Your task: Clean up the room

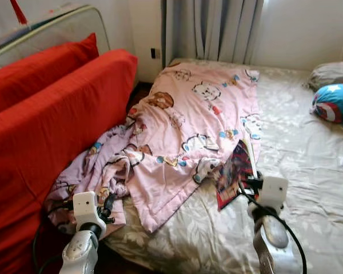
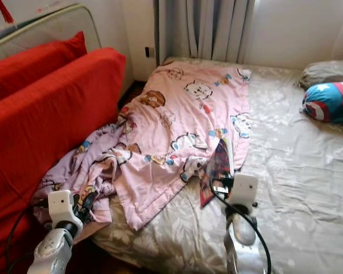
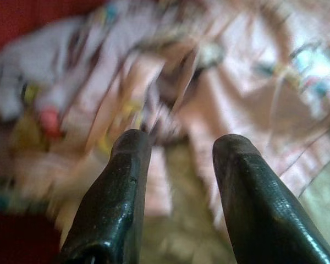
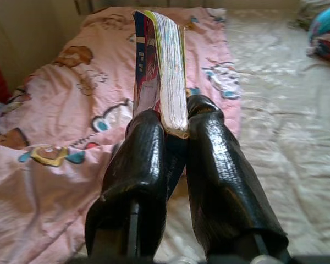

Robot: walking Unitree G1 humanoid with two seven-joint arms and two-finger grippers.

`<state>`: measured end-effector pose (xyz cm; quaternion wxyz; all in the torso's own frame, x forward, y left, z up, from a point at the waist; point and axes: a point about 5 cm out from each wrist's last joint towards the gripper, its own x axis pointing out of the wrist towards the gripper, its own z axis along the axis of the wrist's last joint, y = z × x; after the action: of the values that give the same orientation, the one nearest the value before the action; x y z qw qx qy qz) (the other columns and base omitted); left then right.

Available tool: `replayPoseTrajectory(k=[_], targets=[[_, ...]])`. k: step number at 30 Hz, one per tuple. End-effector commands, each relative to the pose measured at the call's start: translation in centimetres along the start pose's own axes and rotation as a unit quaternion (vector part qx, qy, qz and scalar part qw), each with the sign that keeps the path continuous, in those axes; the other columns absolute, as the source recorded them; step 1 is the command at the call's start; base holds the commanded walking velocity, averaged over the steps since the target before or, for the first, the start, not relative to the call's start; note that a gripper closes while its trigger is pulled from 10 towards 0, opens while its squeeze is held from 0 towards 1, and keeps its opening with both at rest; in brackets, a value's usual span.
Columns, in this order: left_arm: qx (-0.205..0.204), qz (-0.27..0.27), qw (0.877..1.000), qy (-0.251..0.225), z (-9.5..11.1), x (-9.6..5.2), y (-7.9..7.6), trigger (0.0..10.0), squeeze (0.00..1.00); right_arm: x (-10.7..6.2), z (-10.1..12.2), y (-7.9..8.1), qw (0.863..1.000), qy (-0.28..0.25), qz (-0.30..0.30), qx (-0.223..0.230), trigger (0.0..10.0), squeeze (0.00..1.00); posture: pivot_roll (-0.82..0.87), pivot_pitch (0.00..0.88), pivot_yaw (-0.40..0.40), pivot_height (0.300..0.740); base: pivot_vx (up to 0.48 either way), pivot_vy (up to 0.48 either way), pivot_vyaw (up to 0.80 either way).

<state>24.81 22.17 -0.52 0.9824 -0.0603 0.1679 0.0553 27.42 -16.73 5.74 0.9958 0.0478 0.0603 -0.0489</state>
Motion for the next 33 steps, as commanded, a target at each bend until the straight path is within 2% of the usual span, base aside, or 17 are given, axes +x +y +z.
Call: replayPoseTrajectory(k=[1,2,5,10,16,29,33], targets=[[0.007,0.016,0.999,0.036,-1.7,-0.8,1.1,10.0,0.00,0.1,0.8,0.4,1.000,-0.021,0.008,0.006,10.0,0.00,0.05,0.012,-0.013,0.740,0.000,0.000,0.00],[0.007,0.016,0.999,0.036,-1.7,-0.8,1.1,10.0,0.00,0.1,0.8,0.4,1.000,-0.021,0.008,0.006,10.0,0.00,0.05,0.012,-0.013,0.740,0.000,0.000,0.00],[0.006,0.030,0.996,0.088,-3.7,-1.5,1.7,10.0,0.00,0.1,0.5,0.5,1.000,-0.013,0.010,0.001,10.0,0.00,0.05,0.015,-0.015,0.740,0.000,0.000,0.00],[0.001,0.028,0.990,0.140,-5.9,-2.5,1.4,10.0,0.00,0.1,-0.1,0.3,1.000,-0.002,0.002,0.003,10.0,0.00,0.06,0.017,-0.020,0.740,0.000,0.000,0.00],[-0.011,0.030,0.987,0.160,-6.9,-2.9,1.2,10.0,0.00,0.2,-0.5,-0.2,1.000,0.013,-0.011,-0.006,10.0,0.00,0.05,0.021,-0.026,0.740,0.000,0.000,0.00],[0.000,0.035,0.980,0.195,-8.4,-4.0,1.6,10.0,0.00,0.1,-0.6,0.2,1.000,0.009,-0.007,-0.004,10.0,0.00,0.06,0.022,-0.027,0.740,0.000,0.000,-0.75],[0.007,0.035,0.978,0.204,-8.8,-4.4,1.6,10.0,0.00,0.1,-0.5,0.1,1.000,0.003,-0.005,-0.009,10.0,0.00,0.07,0.017,-0.027,0.740,0.000,0.000,0.00]])
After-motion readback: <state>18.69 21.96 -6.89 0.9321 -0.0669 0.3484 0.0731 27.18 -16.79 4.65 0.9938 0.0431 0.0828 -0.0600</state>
